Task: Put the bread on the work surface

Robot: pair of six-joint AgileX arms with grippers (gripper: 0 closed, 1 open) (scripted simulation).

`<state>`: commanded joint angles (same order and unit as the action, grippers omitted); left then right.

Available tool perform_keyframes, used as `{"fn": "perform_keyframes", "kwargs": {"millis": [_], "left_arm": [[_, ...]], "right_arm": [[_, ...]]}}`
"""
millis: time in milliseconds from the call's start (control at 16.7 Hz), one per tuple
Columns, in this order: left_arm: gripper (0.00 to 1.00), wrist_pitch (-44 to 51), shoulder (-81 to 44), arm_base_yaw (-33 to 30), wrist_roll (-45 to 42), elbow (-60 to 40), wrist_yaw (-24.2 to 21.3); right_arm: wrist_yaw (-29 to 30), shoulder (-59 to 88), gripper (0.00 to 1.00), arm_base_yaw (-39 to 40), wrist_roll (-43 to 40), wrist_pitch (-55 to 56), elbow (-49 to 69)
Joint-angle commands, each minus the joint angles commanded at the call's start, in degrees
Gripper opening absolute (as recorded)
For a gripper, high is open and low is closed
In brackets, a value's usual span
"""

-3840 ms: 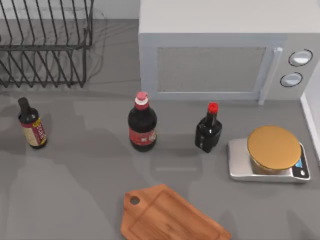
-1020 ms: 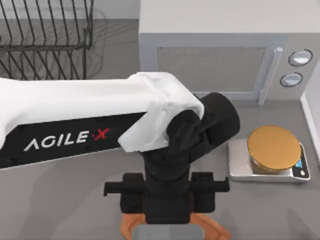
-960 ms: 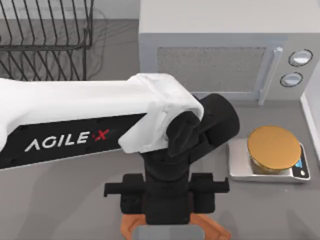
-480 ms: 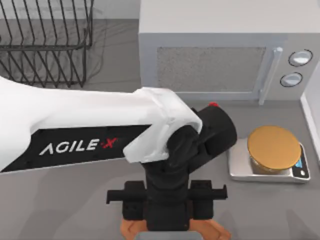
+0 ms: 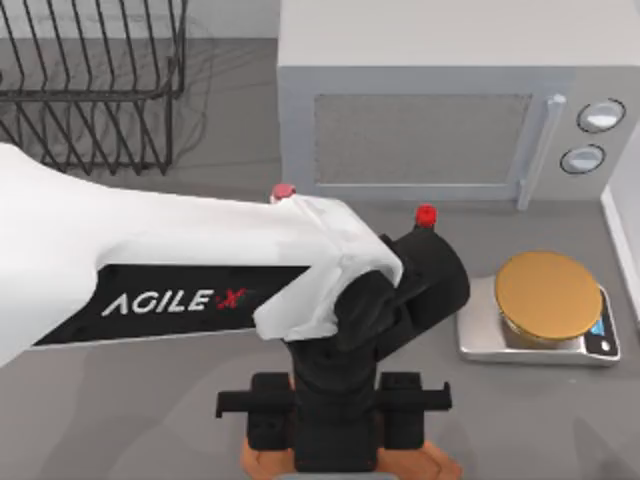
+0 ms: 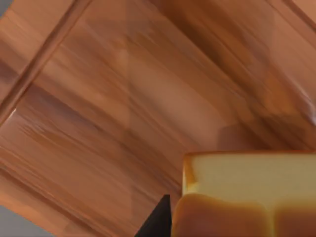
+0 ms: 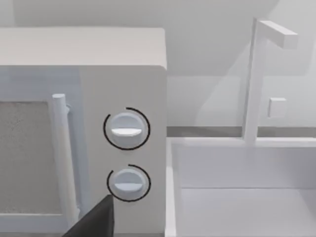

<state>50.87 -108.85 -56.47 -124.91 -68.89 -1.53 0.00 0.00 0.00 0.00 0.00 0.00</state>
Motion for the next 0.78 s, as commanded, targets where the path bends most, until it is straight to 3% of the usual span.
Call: {"fn": "perform_keyframes", "kwargs": {"millis": [120, 780], "left_arm": [[0.0, 0.0, 0.0, 0.0, 0.0, 0.0, 0.0], [0.83, 0.0, 0.0, 0.0, 0.0, 0.0, 0.0]], "right_arm": [[0.0, 0.0, 1.0, 0.0, 0.0, 0.0, 0.0], [0.0, 0.0, 1.0, 0.0, 0.0, 0.0, 0.0]]}}
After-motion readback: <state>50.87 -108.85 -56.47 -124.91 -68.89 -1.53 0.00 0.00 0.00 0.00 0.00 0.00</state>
